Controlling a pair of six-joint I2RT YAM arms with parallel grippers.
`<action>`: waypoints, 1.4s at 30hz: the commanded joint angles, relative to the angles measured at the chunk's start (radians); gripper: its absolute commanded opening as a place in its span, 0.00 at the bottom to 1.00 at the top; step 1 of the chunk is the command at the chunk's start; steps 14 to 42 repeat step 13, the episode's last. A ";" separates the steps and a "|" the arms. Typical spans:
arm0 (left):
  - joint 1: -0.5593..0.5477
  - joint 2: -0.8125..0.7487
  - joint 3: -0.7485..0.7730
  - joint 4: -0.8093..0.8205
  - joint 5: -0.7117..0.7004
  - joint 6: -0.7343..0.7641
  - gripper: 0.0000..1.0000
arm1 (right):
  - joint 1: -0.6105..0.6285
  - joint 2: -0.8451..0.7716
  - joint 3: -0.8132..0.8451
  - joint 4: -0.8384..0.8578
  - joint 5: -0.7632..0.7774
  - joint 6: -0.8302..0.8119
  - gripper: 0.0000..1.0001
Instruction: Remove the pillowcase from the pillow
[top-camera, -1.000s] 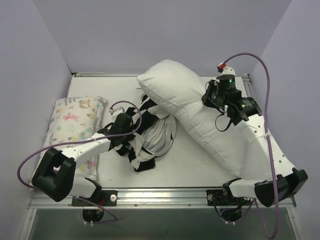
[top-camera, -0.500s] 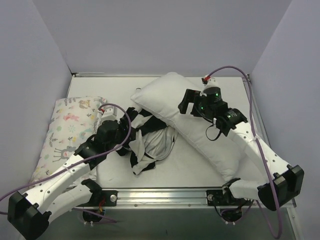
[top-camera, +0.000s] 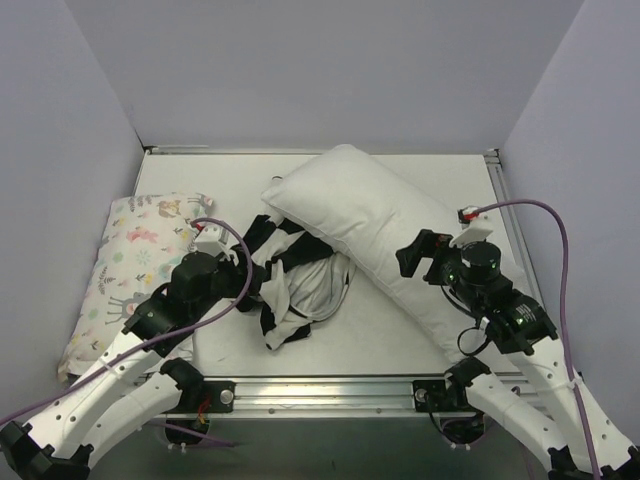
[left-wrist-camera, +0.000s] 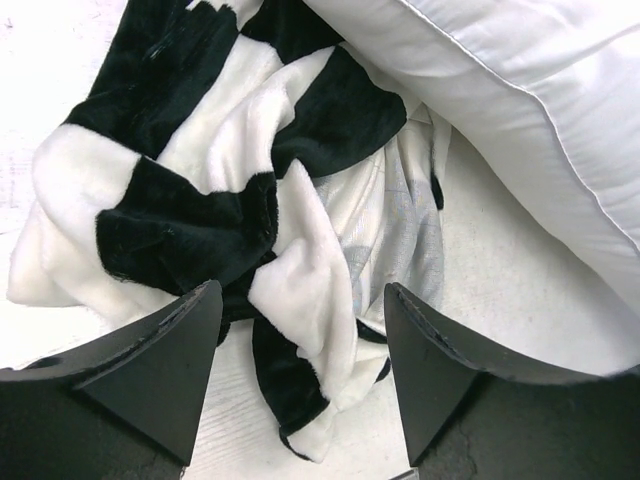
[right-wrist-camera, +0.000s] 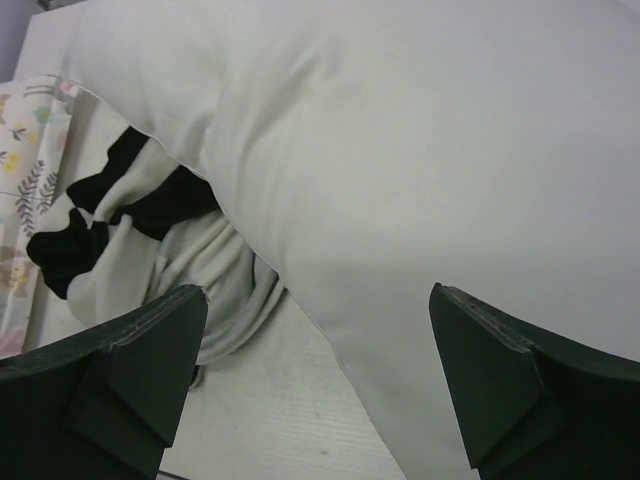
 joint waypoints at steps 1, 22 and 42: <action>-0.004 -0.028 0.043 -0.032 0.011 0.049 0.74 | -0.004 -0.048 -0.049 -0.050 0.079 -0.025 1.00; -0.004 -0.041 0.058 -0.058 0.017 0.049 0.74 | -0.006 -0.062 -0.066 -0.077 0.078 -0.018 1.00; -0.004 -0.041 0.058 -0.058 0.017 0.049 0.74 | -0.006 -0.062 -0.066 -0.077 0.078 -0.018 1.00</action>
